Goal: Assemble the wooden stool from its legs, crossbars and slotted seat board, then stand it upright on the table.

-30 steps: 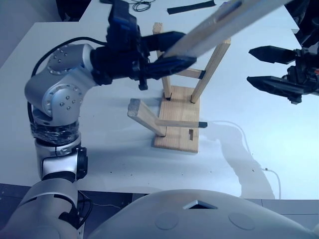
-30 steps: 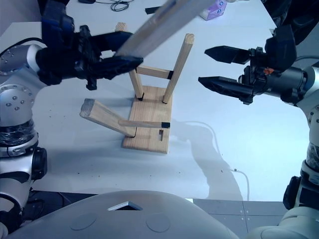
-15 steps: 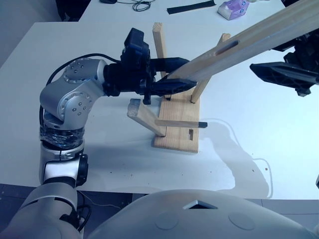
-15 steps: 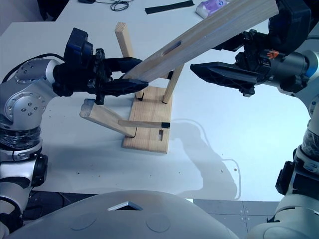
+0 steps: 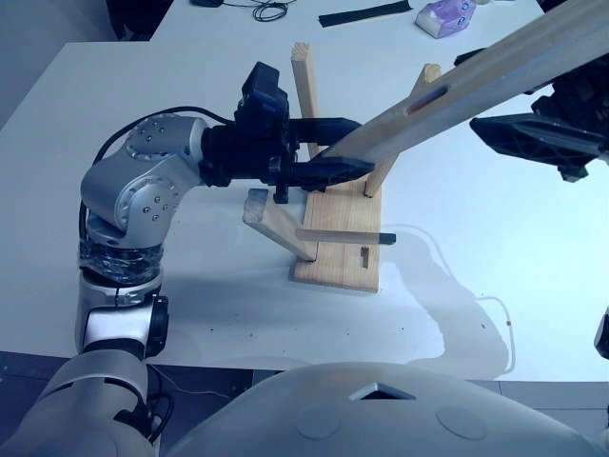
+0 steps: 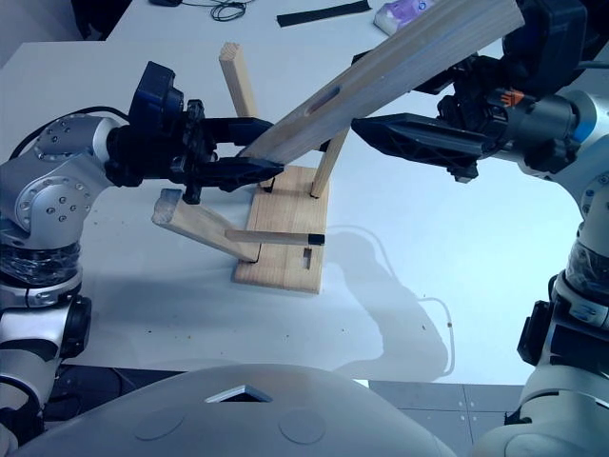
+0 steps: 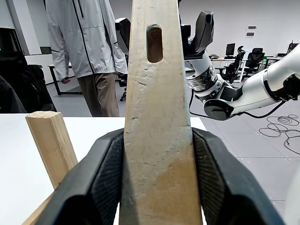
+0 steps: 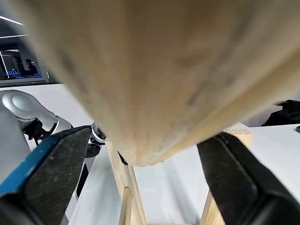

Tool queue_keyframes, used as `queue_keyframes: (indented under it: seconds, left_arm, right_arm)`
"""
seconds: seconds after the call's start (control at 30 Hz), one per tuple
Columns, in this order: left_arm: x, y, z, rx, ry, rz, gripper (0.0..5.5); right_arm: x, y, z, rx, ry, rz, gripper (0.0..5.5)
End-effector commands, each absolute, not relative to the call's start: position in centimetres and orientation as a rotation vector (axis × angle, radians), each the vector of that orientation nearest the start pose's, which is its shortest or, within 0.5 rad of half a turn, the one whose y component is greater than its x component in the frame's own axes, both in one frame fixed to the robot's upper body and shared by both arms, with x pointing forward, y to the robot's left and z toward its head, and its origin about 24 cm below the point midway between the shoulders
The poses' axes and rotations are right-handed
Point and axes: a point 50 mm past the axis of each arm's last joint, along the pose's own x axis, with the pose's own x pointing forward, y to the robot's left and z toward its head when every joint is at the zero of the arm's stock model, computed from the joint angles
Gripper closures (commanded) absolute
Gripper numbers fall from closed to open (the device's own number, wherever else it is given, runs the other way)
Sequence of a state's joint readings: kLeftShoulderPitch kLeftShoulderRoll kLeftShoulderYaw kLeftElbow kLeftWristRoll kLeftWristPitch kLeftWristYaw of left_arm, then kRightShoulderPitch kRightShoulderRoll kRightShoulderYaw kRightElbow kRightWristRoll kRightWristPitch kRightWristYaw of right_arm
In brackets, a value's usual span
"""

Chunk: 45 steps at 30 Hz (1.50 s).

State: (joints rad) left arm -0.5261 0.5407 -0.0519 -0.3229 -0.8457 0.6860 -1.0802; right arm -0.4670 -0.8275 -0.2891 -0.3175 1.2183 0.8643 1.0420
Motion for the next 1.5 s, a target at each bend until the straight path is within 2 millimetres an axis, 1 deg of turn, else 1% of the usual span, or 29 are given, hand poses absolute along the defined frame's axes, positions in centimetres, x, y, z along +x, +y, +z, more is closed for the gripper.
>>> queue_keyframes:
  seconds: [0.03, 0.07, 0.13, 0.17, 0.2, 0.27, 0.37, 0.63, 0.8, 0.83, 0.93, 0.97, 1.07, 1.13, 1.27, 1.4, 1.5]
  left_arm:
    - [25.5, 11.7, 20.7, -0.056, -0.062, -1.596, 3.44]
    - [25.5, 11.7, 20.6, -0.056, -0.059, -1.594, 3.44]
    - [25.5, 11.7, 20.4, -0.053, -0.053, -1.594, 3.44]
    - [25.5, 11.7, 20.4, -0.053, -0.051, -1.594, 3.44]
    - [25.5, 11.7, 20.3, -0.051, -0.048, -1.594, 3.44]
    - [25.6, 11.7, 20.2, -0.049, -0.044, -1.594, 3.44]
    - [25.6, 11.6, 20.3, -0.051, -0.042, -1.597, 3.44]
    - [26.0, 11.9, 20.8, -0.067, -0.055, -1.579, 3.44]
    - [26.3, 12.0, 20.6, -0.06, -0.029, -1.542, 3.44]
    - [26.5, 12.0, 20.4, -0.053, -0.016, -1.534, 3.17]
    - [26.3, 12.3, 19.9, -0.025, 0.019, -1.559, 2.69]
    - [26.4, 12.4, 19.8, -0.019, 0.026, -1.553, 2.59]
    - [27.2, 12.9, 18.9, 0.037, 0.047, -1.501, 2.04]
    - [27.4, 13.2, 18.5, 0.065, 0.055, -1.491, 2.02]
    - [27.8, 14.5, 18.4, 0.115, 0.055, -1.446, 2.02]
    - [27.9, 16.7, 18.6, 0.171, 0.056, -1.372, 2.02]
    - [27.7, 18.3, 18.0, 0.21, 0.088, -1.317, 2.02]
  right_arm:
    - [22.9, -19.1, 25.8, 0.148, -0.099, 1.482, 1.96]
    - [23.0, -19.1, 25.8, 0.149, -0.102, 1.484, 2.17]
    - [23.0, -18.9, 25.9, 0.152, -0.107, 1.487, 2.39]
    - [23.0, -18.8, 25.9, 0.153, -0.109, 1.488, 2.62]
    - [23.0, -18.8, 25.9, 0.153, -0.111, 1.487, 2.69]
    - [23.0, -18.6, 25.8, 0.153, -0.112, 1.488, 3.08]
    - [23.0, -18.6, 25.5, 0.141, -0.101, 1.485, 3.47]
    - [23.1, -18.7, 24.0, 0.058, -0.026, 1.459, 3.48]
    - [23.2, -18.7, 23.9, 0.045, -0.036, 1.464, 3.48]
    - [23.2, -18.7, 24.0, 0.043, -0.043, 1.462, 3.48]
    - [23.4, -18.9, 24.4, 0.036, -0.067, 1.448, 3.48]
    - [23.4, -19.0, 24.5, 0.033, -0.073, 1.442, 3.48]
    - [23.4, -19.2, 24.7, 0.028, -0.088, 1.422, 3.48]
    - [23.5, -19.2, 24.8, 0.027, -0.093, 1.416, 3.48]
    - [23.5, -19.7, 24.7, -0.014, -0.073, 1.386, 3.48]
    - [23.4, -21.1, 24.8, -0.062, -0.043, 1.339, 3.48]
    - [23.1, -22.0, 24.2, -0.123, 0.012, 1.303, 3.48]
